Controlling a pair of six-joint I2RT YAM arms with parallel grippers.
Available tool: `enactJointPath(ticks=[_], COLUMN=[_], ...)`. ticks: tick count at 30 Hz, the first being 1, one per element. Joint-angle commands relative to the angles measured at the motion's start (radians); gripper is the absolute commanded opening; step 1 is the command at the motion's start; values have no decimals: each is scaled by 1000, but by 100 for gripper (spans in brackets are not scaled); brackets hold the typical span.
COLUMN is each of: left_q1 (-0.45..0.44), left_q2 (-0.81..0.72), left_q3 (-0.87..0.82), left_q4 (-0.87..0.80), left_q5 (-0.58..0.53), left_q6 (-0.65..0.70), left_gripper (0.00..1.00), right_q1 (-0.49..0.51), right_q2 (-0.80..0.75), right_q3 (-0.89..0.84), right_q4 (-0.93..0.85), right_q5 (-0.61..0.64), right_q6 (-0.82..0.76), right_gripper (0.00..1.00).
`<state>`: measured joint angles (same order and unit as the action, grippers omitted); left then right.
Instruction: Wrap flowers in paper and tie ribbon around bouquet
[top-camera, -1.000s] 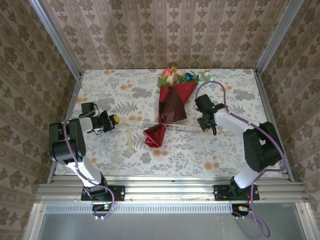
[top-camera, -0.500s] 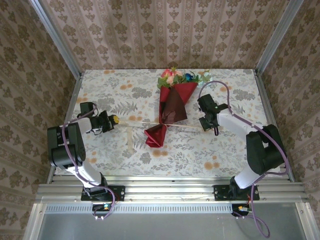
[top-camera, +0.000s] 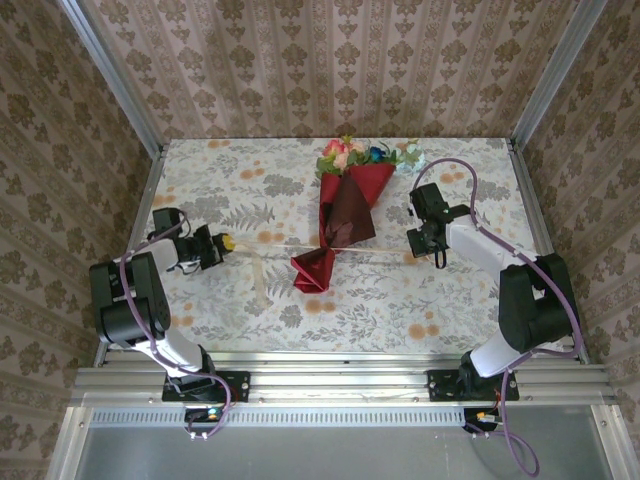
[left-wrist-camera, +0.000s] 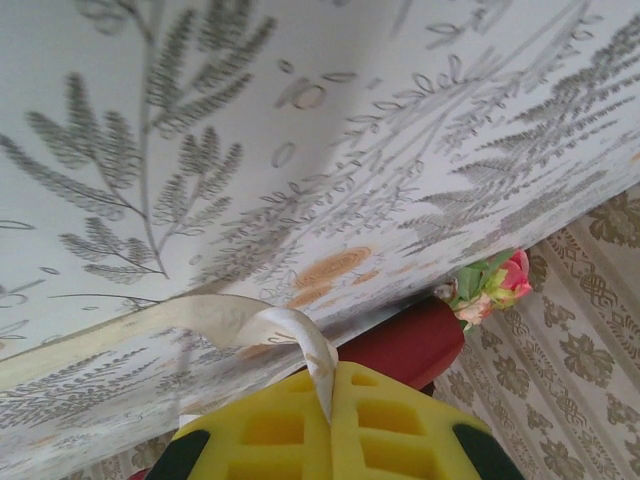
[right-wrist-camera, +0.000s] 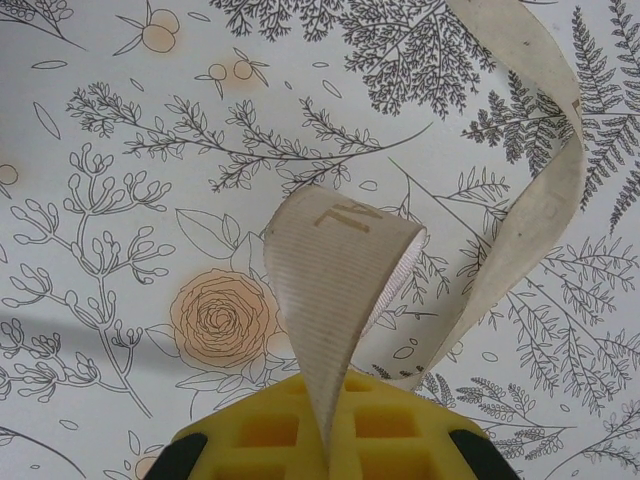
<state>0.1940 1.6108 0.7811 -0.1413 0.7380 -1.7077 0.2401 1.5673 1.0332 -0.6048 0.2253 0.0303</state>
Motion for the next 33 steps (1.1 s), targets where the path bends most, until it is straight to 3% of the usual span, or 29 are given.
enactJointPath(ticks=[1,8,12,18,25,28,33], left_q1=[122,95,-22,-228,-351,-374,-389], left_q2=[-32,-35,-26,-34,78,148,221], left_q3=[14,97,169,184,323,398,533], left_q4=[72,-43,-169,-184,-248,-308,-519], left_q5=[-213,-216,-200,-212,-205,-202,-292], left_q6=[7,117,201,151,210,272,441], left_gripper=[0,0,0,0,0,4,26], right_q1=[-99,-94,-78,-81,-117,-126,-127], right_q2=[-32,-47,-56,-32,21,51,20], right_q3=[-42,-34,-18,8,18,10,-9], right_q4=[-185,-188,-208,-229,-205,-199,-204], right_q5=[309,298,177,-19,-112,-122,-92], right_q6=[-47,-34,29,158,252,292,364], right_gripper=[0,0,0,0,6,18,45])
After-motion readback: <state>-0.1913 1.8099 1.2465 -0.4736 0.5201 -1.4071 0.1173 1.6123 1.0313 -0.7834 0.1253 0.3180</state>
